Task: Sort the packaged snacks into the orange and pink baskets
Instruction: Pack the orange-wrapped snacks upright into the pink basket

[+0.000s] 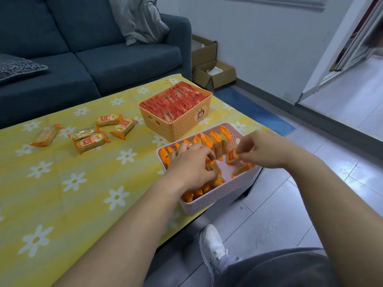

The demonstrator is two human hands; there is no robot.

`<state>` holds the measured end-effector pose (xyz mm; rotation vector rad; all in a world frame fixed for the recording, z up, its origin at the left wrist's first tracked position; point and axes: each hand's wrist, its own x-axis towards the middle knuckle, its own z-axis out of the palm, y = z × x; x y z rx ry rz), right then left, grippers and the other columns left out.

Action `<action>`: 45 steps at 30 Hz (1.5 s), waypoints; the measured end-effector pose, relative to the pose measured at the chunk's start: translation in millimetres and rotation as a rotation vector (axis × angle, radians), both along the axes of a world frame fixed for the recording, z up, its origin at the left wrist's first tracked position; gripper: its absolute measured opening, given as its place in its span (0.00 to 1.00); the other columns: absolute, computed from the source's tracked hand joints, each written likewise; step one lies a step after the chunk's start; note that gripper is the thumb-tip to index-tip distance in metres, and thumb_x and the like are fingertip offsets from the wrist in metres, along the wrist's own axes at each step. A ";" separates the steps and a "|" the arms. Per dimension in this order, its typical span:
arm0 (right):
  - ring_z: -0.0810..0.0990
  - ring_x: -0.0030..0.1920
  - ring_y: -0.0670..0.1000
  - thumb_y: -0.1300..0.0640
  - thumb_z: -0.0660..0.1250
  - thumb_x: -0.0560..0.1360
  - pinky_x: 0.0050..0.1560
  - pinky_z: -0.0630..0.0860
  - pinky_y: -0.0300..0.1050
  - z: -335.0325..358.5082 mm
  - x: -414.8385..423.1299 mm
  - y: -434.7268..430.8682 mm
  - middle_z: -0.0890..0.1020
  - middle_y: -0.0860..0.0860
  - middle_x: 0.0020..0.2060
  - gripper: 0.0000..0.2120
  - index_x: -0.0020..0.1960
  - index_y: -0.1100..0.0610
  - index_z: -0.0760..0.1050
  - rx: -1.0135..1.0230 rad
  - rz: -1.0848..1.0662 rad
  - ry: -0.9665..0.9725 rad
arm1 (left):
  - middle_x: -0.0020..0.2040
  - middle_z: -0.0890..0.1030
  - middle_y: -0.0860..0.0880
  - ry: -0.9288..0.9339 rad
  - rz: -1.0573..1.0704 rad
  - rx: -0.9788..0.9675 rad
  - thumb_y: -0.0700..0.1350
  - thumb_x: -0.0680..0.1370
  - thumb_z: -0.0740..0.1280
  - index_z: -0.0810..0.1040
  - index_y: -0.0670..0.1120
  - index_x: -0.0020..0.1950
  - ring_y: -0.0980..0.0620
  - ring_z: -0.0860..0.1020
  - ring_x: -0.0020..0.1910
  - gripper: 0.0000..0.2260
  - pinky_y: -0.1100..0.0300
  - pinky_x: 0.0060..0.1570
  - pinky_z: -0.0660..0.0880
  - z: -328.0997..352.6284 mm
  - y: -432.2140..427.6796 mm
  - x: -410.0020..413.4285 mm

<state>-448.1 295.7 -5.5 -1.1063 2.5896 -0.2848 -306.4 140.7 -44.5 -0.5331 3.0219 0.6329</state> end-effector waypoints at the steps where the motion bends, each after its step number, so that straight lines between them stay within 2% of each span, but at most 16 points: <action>1: 0.81 0.49 0.50 0.46 0.70 0.76 0.55 0.81 0.51 -2.5 1.5 -1.2 0.84 0.48 0.50 0.10 0.53 0.48 0.84 0.095 0.009 0.008 | 0.69 0.72 0.56 -0.005 0.000 0.001 0.60 0.75 0.69 0.75 0.60 0.64 0.46 0.63 0.69 0.18 0.44 0.65 0.60 0.3 -0.3 -0.4; 4: 0.81 0.48 0.51 0.40 0.70 0.75 0.52 0.81 0.50 -4.4 3.8 -7.1 0.84 0.49 0.49 0.16 0.55 0.49 0.84 0.248 -0.002 0.082 | 0.70 0.72 0.56 -0.021 0.000 -0.001 0.60 0.75 0.70 0.75 0.60 0.64 0.46 0.63 0.70 0.18 0.43 0.66 0.61 1.7 0.2 -1.3; 7: 0.82 0.46 0.51 0.44 0.74 0.72 0.47 0.81 0.47 -7.5 3.3 -13.4 0.85 0.50 0.46 0.15 0.53 0.52 0.85 0.305 -0.026 0.111 | 0.70 0.72 0.56 -0.028 0.001 0.000 0.60 0.76 0.69 0.74 0.60 0.64 0.45 0.63 0.70 0.18 0.43 0.66 0.61 2.2 0.0 -1.6; 9: 0.82 0.46 0.52 0.48 0.76 0.72 0.49 0.83 0.48 -8.8 3.7 -16.0 0.85 0.52 0.46 0.14 0.53 0.55 0.85 0.308 -0.043 0.120 | 0.70 0.72 0.56 -0.031 0.000 0.001 0.61 0.76 0.69 0.75 0.60 0.64 0.45 0.63 0.70 0.18 0.43 0.66 0.60 2.2 -0.6 -1.2; 12: 0.83 0.44 0.53 0.51 0.74 0.73 0.49 0.84 0.50 -9.6 3.1 -17.3 0.85 0.54 0.45 0.13 0.51 0.60 0.84 0.251 -0.076 0.135 | 0.69 0.72 0.56 -0.031 -0.004 0.004 0.62 0.75 0.69 0.75 0.60 0.64 0.46 0.63 0.70 0.18 0.43 0.65 0.60 1.8 -2.0 -0.7; 17: 0.83 0.43 0.57 0.58 0.67 0.75 0.43 0.82 0.52 -15.6 -8.0 -14.0 0.85 0.59 0.42 0.10 0.43 0.61 0.85 -0.036 -0.195 0.089 | 0.69 0.72 0.56 -0.032 -0.009 0.016 0.61 0.75 0.70 0.75 0.60 0.63 0.45 0.62 0.70 0.18 0.43 0.65 0.60 1.5 -3.3 0.0; 21: 0.82 0.41 0.52 0.54 0.70 0.77 0.39 0.78 0.44 -15.4 -8.1 -12.6 0.85 0.55 0.40 0.10 0.42 0.58 0.85 -0.088 -0.223 0.026 | 0.68 0.72 0.55 -0.031 -0.005 0.018 0.61 0.75 0.70 0.75 0.60 0.62 0.45 0.62 0.70 0.17 0.43 0.66 0.60 1.6 -3.4 -0.8; 25: 0.81 0.39 0.50 0.51 0.71 0.77 0.37 0.78 0.44 -12.4 -3.5 -17.0 0.85 0.54 0.41 0.10 0.43 0.57 0.85 -0.101 -0.242 0.007 | 0.69 0.72 0.55 -0.042 0.001 0.009 0.61 0.75 0.70 0.75 0.60 0.63 0.45 0.62 0.71 0.17 0.42 0.66 0.60 2.1 -3.6 -2.1; 30: 0.81 0.36 0.51 0.37 0.70 0.73 0.40 0.82 0.48 -9.6 24.8 -36.1 0.81 0.51 0.33 0.20 0.38 0.54 0.80 0.002 -0.239 0.147 | 0.69 0.72 0.54 -0.016 0.015 -0.014 0.60 0.75 0.69 0.73 0.59 0.66 0.45 0.64 0.70 0.20 0.44 0.64 0.61 1.1 -0.6 -3.6; 32: 0.82 0.35 0.53 0.40 0.65 0.77 0.42 0.82 0.50 -13.5 33.6 -44.8 0.81 0.52 0.32 0.20 0.37 0.56 0.78 0.004 -0.180 0.050 | 0.69 0.71 0.54 0.019 0.014 -0.069 0.58 0.74 0.70 0.69 0.58 0.69 0.45 0.63 0.70 0.25 0.45 0.64 0.61 1.3 2.0 -3.2; 34: 0.84 0.36 0.56 0.53 0.62 0.78 0.40 0.82 0.48 -12.0 31.8 -46.3 0.85 0.55 0.33 0.16 0.40 0.61 0.81 -0.061 -0.168 -0.194 | 0.69 0.72 0.55 0.073 -0.018 -0.138 0.55 0.73 0.70 0.67 0.57 0.71 0.47 0.63 0.70 0.28 0.46 0.66 0.59 2.0 5.1 -3.3; 36: 0.84 0.35 0.55 0.61 0.60 0.77 0.32 0.75 0.40 -4.5 23.6 -37.8 0.86 0.57 0.35 0.14 0.43 0.64 0.83 -0.167 -0.262 -0.419 | 0.68 0.74 0.55 0.106 -0.069 -0.105 0.51 0.74 0.68 0.68 0.58 0.70 0.49 0.64 0.70 0.25 0.46 0.66 0.58 2.4 8.9 -3.9; 37: 0.84 0.36 0.54 0.63 0.60 0.77 0.32 0.72 0.39 -2.1 18.3 -31.5 0.87 0.56 0.35 0.13 0.44 0.63 0.83 -0.231 -0.306 -0.442 | 0.68 0.75 0.56 0.099 -0.102 -0.079 0.50 0.75 0.66 0.70 0.60 0.68 0.49 0.65 0.70 0.21 0.45 0.66 0.58 2.2 10.6 -4.2; 40: 0.84 0.44 0.50 0.64 0.61 0.78 0.39 0.75 0.40 -2.1 3.6 -16.1 0.87 0.49 0.42 0.12 0.48 0.55 0.82 -0.332 -0.296 -0.125 | 0.70 0.74 0.58 0.021 -0.164 -0.094 0.49 0.79 0.61 0.78 0.62 0.61 0.50 0.64 0.70 0.14 0.42 0.69 0.55 -1.5 10.8 -6.6; 43: 0.79 0.58 0.51 0.67 0.66 0.74 0.48 0.74 0.42 -11.0 -1.6 -11.7 0.82 0.48 0.57 0.21 0.62 0.48 0.80 -0.106 -0.089 0.029 | 0.69 0.74 0.58 -0.005 -0.144 -0.063 0.49 0.80 0.57 0.80 0.62 0.58 0.50 0.64 0.70 0.14 0.40 0.70 0.53 -3.3 8.3 -8.3; 45: 0.75 0.61 0.54 0.62 0.70 0.75 0.48 0.72 0.45 -14.4 0.3 -13.0 0.80 0.52 0.60 0.24 0.67 0.43 0.77 0.082 -0.030 0.123 | 0.69 0.74 0.57 -0.014 -0.144 -0.041 0.50 0.81 0.56 0.81 0.62 0.57 0.49 0.63 0.70 0.15 0.40 0.70 0.52 -1.8 7.9 -9.0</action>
